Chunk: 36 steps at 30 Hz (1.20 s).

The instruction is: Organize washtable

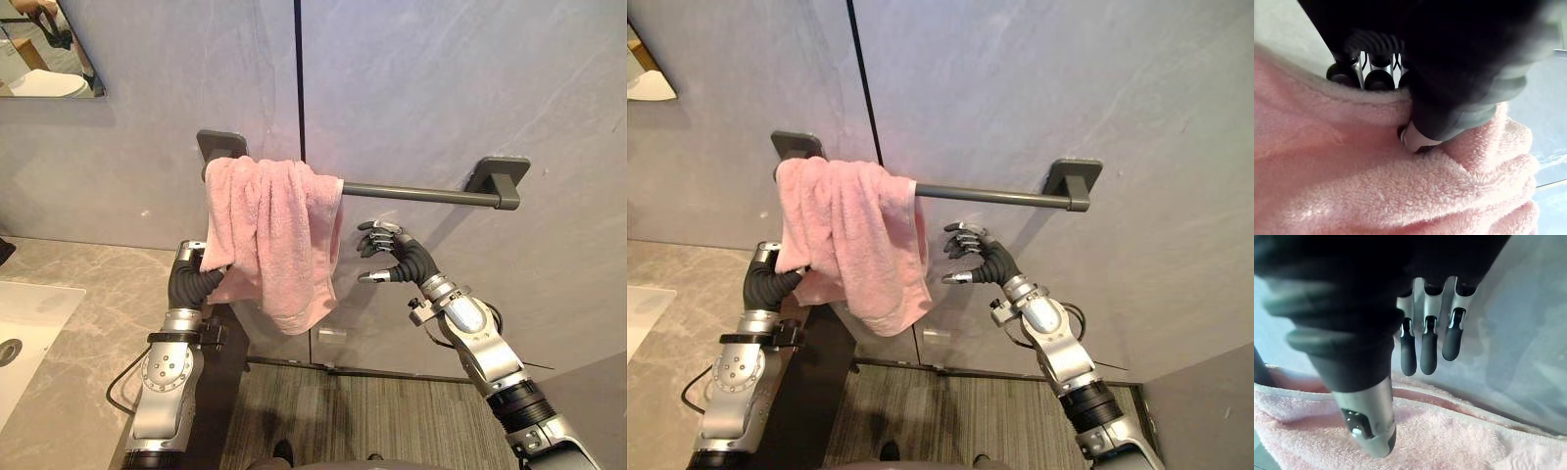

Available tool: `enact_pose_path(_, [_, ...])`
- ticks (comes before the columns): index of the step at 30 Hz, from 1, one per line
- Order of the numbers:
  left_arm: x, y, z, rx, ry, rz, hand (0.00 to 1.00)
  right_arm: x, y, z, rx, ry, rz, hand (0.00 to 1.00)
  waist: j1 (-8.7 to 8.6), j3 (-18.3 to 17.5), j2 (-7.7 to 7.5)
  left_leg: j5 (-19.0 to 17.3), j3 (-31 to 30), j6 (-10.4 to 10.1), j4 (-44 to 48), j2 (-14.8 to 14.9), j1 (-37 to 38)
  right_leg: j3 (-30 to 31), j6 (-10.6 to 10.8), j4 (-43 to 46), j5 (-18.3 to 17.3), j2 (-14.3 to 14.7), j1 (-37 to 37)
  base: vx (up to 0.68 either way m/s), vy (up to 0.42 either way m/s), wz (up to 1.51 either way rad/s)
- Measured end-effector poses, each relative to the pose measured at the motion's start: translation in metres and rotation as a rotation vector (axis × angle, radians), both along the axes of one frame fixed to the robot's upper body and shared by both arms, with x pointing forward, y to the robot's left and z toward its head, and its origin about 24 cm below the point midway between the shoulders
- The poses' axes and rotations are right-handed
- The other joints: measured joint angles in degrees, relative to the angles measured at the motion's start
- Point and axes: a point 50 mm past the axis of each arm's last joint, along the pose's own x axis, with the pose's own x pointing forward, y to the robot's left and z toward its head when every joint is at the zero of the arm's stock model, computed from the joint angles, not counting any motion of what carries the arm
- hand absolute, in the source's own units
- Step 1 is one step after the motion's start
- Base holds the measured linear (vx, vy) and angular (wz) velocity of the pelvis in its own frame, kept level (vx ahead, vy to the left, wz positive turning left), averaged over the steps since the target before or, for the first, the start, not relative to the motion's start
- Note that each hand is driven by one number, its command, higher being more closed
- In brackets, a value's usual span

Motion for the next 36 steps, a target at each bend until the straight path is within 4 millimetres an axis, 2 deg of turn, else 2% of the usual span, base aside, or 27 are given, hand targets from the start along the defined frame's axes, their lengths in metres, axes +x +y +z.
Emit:
enact_pose_path(16, [0.000, 0.003, -0.004, -0.002, 0.015, 0.012, 1.00, 0.000, 0.003, 0.005, 0.076, 0.000, 0.013, 0.00, 0.08, 0.0, 0.05, 0.1, -0.1, 0.0, 0.0, 0.0, -0.1, -0.1, 0.1, 0.0, 0.0, 0.0, 0.0, 0.00, 0.000, 0.00])
enact_pose_path(30, [0.000, -0.001, -0.005, -0.034, 0.010, 0.012, 1.00, 0.008, 0.030, 0.025, 0.240, -0.021, 0.131, 0.00, 0.33, -0.1, 0.13, 0.3, -0.3, 0.0, 0.0, 0.0, -0.1, -0.2, 0.1, 0.0, 0.2, 0.0, 0.0, 0.00, 0.000, 0.00])
enact_pose_path(36, [0.000, -0.003, -0.005, -0.035, 0.009, 0.006, 1.00, 0.003, 0.044, 0.027, 0.270, -0.013, 0.198, 0.00, 0.32, -0.1, 0.13, 0.3, -0.3, 0.0, 0.0, 0.0, -0.1, -0.2, 0.1, 0.0, 0.2, 0.0, 0.0, 0.00, 0.000, 0.00])
